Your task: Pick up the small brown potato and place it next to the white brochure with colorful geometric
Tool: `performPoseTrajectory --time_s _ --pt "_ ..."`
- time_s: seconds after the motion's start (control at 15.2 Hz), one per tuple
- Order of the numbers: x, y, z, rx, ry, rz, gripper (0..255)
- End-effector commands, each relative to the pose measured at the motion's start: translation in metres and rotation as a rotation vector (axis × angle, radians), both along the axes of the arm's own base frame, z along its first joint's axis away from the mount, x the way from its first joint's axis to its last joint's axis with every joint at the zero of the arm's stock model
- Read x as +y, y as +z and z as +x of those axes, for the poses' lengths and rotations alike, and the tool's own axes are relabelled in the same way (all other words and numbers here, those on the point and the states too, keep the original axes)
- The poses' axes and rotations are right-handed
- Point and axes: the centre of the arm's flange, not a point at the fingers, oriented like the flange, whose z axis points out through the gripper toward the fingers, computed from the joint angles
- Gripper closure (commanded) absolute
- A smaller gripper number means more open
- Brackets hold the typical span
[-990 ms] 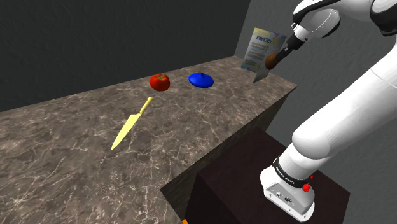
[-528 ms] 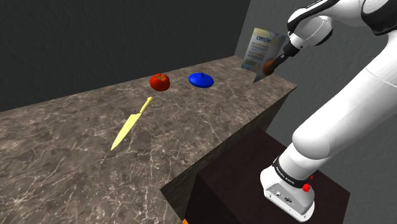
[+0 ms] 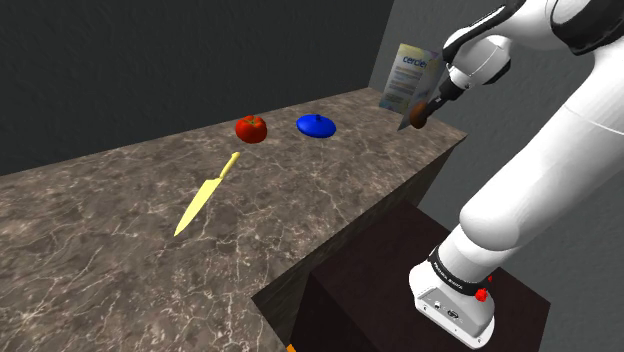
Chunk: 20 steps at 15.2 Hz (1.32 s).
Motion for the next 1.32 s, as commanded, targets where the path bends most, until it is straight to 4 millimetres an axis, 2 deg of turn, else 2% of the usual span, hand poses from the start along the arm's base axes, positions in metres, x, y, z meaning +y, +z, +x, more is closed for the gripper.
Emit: performPoseTrajectory --time_s 0.0,0.79,1.25 --pt "0.0 -0.011 -0.001 0.0 0.0 0.0 255" --pt "0.0 -0.075 -0.001 0.0 0.0 0.0 255" --pt "0.0 -0.075 -0.001 0.0 0.0 0.0 255"
